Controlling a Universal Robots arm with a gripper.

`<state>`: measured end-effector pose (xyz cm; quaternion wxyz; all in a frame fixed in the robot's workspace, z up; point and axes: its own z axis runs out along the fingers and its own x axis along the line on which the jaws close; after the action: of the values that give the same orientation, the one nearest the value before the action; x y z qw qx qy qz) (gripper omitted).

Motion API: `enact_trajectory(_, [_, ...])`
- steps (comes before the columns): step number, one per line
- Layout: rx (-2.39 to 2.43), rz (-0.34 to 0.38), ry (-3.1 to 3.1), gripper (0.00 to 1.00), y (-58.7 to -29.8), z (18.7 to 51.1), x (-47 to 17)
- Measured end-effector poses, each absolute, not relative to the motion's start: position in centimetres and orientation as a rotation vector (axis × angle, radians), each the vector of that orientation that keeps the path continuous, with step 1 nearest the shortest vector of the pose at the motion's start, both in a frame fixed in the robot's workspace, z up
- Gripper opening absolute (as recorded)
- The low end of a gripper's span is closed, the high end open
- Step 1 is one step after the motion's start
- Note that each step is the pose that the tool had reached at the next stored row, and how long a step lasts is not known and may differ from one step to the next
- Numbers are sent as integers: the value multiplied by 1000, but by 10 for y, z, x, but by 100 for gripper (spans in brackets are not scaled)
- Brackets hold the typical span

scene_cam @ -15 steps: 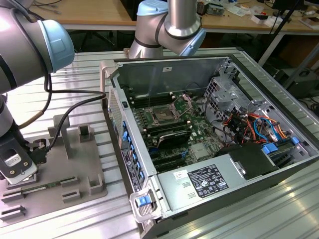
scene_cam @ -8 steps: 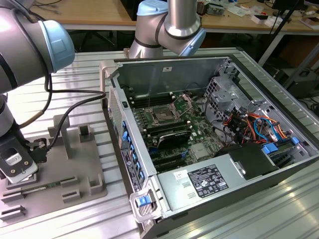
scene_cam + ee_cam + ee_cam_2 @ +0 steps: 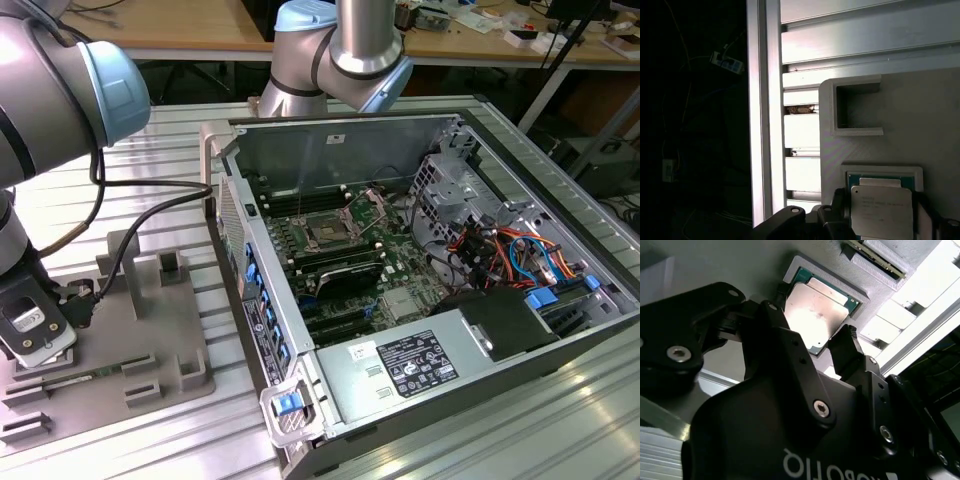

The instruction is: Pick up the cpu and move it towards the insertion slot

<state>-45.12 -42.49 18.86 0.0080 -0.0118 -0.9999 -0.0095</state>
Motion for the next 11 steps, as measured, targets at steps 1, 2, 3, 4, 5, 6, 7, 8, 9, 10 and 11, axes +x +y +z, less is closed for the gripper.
enact_trajectory(1, [-37,-30,-3125,66,-425,189,-451])
enact_trajectory(2, [-37,-30,-3125,59,-425,189,-451])
enact_trajectory(3, [-37,-30,-3125,59,-425,189,-451])
enact_trajectory(4, [-37,-30,-3125,59,-425,189,-451])
enact_trajectory(5, [-37,-30,-3125,59,-425,189,-451])
enact_trajectory(6, [-37,-30,-3125,58,-425,189,-451])
enact_trajectory(7, [-37,-30,-3125,58,-425,189,-451])
enact_trajectory(8, [-37,-30,-3125,55,-425,189,-451])
enact_trajectory(9, [-37,-30,-3125,55,-425,189,-451])
enact_trajectory(10, [-37,-30,-3125,55,-425,189,-451])
enact_trajectory(11, [-37,-30,-3125,55,-425,189,-451])
